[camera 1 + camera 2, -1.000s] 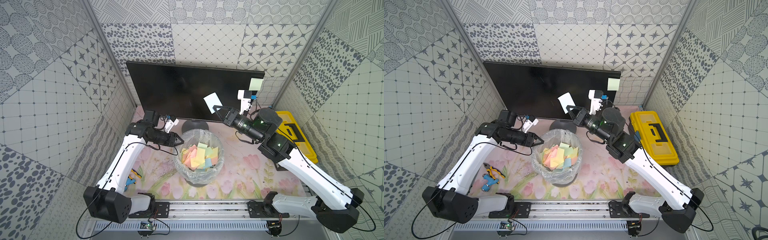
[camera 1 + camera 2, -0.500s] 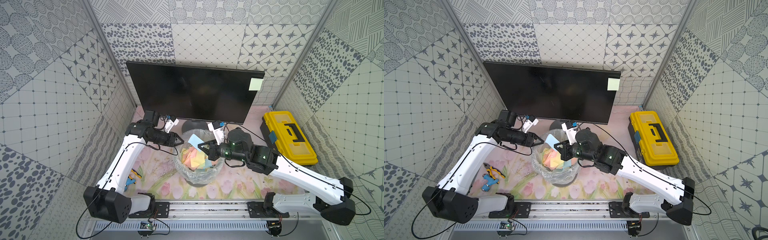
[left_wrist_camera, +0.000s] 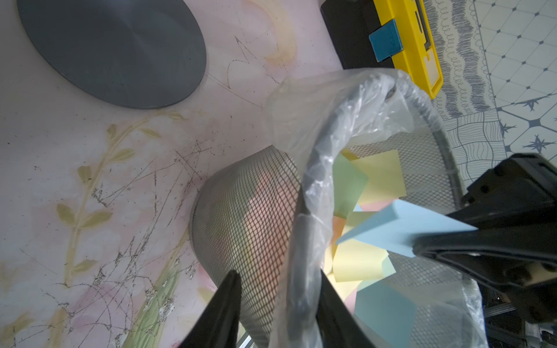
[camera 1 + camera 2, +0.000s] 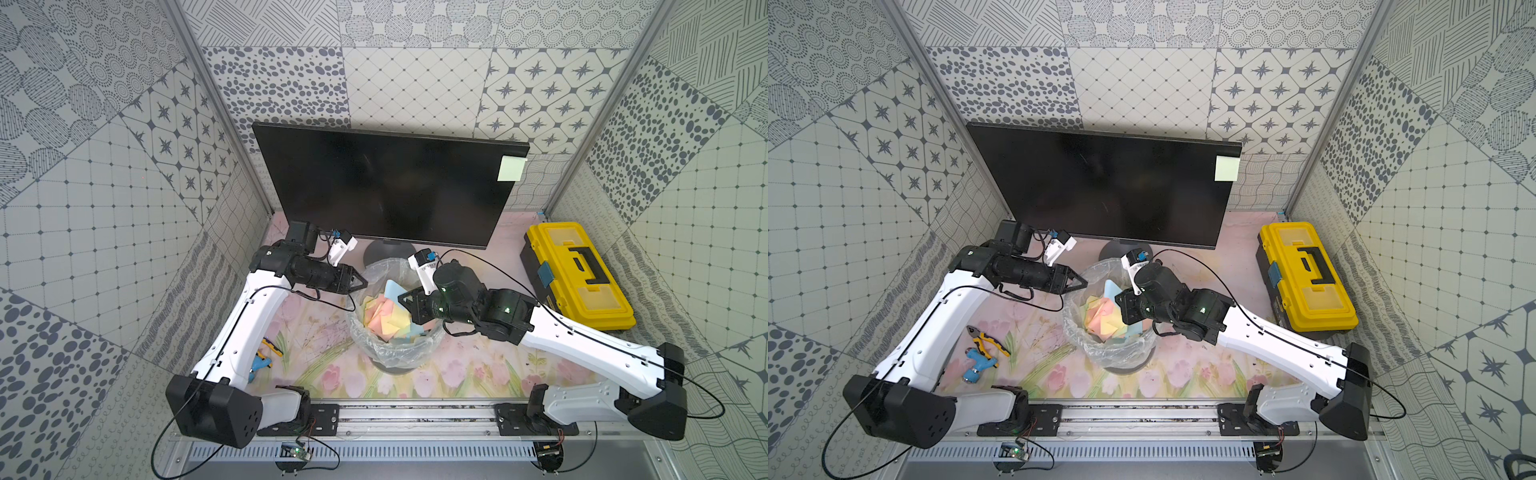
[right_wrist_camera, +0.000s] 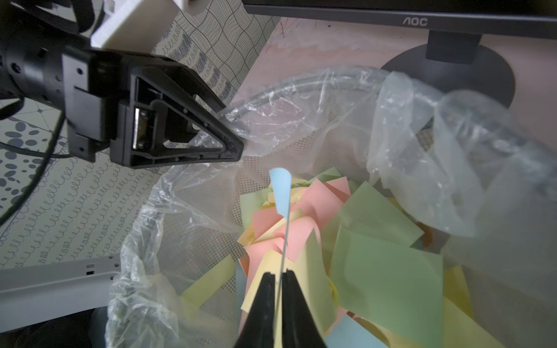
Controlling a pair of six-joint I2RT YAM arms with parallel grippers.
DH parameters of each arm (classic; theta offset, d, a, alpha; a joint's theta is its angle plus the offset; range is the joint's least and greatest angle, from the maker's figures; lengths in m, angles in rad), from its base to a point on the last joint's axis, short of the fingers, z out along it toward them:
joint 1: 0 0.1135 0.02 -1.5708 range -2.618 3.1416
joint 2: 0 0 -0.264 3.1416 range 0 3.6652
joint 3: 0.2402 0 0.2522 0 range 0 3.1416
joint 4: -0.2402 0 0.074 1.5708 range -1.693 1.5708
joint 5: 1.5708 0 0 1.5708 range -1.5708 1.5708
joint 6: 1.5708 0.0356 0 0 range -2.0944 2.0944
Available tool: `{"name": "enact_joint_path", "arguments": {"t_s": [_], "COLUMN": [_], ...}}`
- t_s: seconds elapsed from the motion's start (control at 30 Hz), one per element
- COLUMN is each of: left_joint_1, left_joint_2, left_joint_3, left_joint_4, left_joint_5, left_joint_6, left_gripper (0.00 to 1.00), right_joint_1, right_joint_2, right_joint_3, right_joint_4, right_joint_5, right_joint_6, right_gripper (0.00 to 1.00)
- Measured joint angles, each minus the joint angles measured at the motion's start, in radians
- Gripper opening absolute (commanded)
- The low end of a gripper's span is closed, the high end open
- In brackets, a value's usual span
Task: Remove the sticky note from the monitor
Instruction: Place the sticky note in the trash bin, then tear off the sticky note from the monitor.
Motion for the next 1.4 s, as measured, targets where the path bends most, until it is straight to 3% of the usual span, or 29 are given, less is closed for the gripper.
{"name": "enact_joint_path", "arguments": {"t_s": [0.1,0.2,0.63,0.9,1.4], "left_joint_1": [0.0,0.0,0.0,0.0,0.0], "left_joint_2": [0.0,0.0,0.001,0.001,0.009], "left_joint_3": [0.0,0.0,0.0,0.0,0.009], "left_joint_4": [0.0,0.0,0.0,0.0,-0.003], "left_joint_5": [0.0,0.0,0.0,0.0,0.0], "left_joint_6": [0.0,0.0,0.0,0.0,0.0], "left_gripper": [0.42,0.42,0.42,0.42,0.42], "right_joint_1": [0.0,0.0,-0.032,-0.43,-0.858], "right_joint_2": [0.0,-0.006,-0.199,-0.375,-0.256], "right_joint_3": [0.006,0.01,0.039,-0.128,-0.031], "right_joint_4": [-0.01,-0.02,-0.01,0.122,0.31], "right_joint_5": [0.01,0.021,0.111,0.033,-0.211], "right_joint_6": [-0.008,-0.017,-0.002,0.265,0.492], "right_gripper": [0.45,0.53,0.6,0.6,0.56]}}
